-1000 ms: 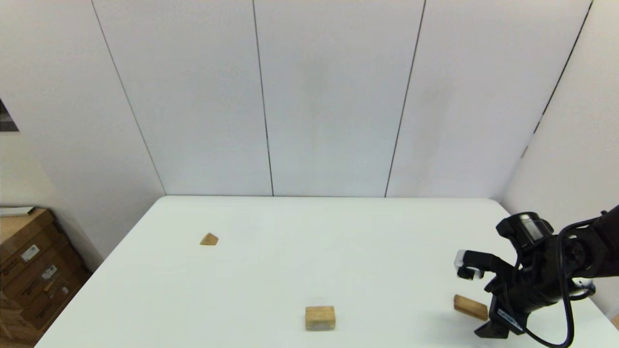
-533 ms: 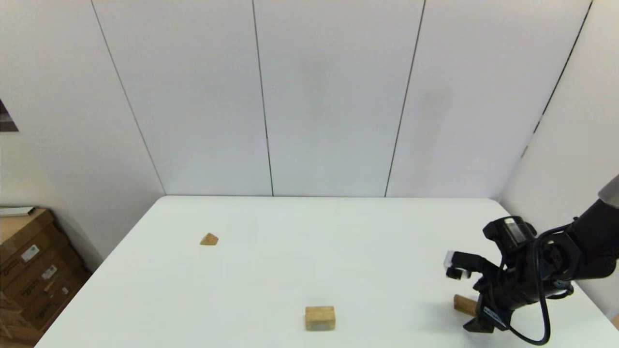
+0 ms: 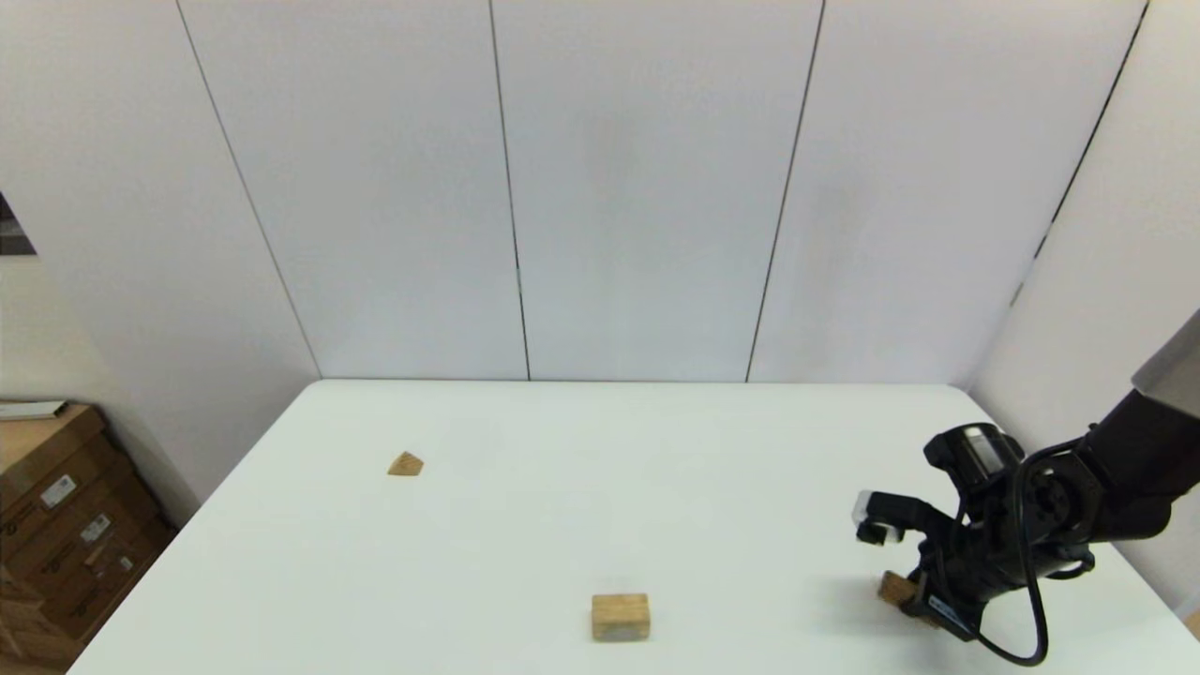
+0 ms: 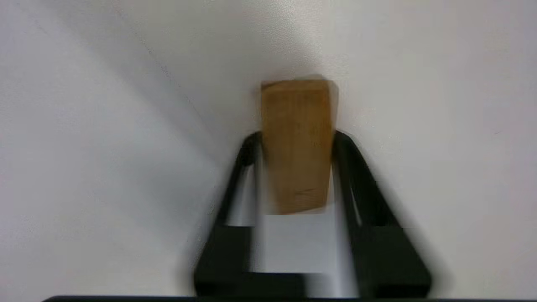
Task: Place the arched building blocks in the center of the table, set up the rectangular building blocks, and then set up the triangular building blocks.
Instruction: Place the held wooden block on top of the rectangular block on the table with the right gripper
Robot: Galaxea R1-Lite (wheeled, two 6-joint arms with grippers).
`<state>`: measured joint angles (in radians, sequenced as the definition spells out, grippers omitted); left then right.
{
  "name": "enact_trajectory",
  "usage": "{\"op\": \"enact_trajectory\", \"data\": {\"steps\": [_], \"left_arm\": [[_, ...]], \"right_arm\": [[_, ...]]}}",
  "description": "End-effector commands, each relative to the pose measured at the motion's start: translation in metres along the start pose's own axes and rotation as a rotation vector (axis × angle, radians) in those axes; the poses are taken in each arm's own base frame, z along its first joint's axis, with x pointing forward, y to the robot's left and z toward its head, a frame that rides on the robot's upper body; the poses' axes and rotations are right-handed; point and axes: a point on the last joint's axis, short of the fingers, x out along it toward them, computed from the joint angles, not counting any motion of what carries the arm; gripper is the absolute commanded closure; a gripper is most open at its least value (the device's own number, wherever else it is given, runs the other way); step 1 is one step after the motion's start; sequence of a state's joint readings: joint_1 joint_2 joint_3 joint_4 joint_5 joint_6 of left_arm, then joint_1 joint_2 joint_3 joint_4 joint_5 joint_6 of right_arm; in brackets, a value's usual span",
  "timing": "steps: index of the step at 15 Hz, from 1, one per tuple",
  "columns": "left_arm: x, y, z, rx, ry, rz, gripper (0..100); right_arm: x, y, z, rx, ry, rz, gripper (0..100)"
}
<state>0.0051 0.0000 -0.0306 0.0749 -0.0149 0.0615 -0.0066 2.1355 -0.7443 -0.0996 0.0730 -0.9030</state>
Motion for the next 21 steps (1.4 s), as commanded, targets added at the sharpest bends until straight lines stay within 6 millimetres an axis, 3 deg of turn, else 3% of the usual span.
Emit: {"op": "enact_trajectory", "data": {"steps": [1,3,5,10,15,18,21], "left_arm": [[0.0,0.0,0.0,0.001,0.002,-0.001,0],[0.0,0.0,0.0,0.001,0.002,0.0,0],[0.0,0.0,0.0,0.001,0.002,0.002,0],[0.0,0.0,0.0,0.001,0.002,0.0,0],[0.0,0.0,0.0,0.004,0.002,0.002,0],[0.0,0.0,0.0,0.003,0.002,0.0,0],[0.0,0.0,0.0,0.003,0.002,0.002,0]], "right_arm": [[-0.001,0.0,-0.001,-0.004,0.0,0.0,100],[-0.003,0.001,0.0,-0.007,-0.005,-0.002,100],[-0.024,0.008,0.007,-0.036,-0.051,-0.025,100],[-0.076,0.049,0.045,-0.175,-0.168,-0.024,100],[-0.101,0.095,0.109,-0.373,-0.241,0.04,100],[-0.095,0.117,0.148,-0.433,-0.241,0.092,100],[-0.078,0.134,0.17,-0.475,-0.227,0.126,100]]}}
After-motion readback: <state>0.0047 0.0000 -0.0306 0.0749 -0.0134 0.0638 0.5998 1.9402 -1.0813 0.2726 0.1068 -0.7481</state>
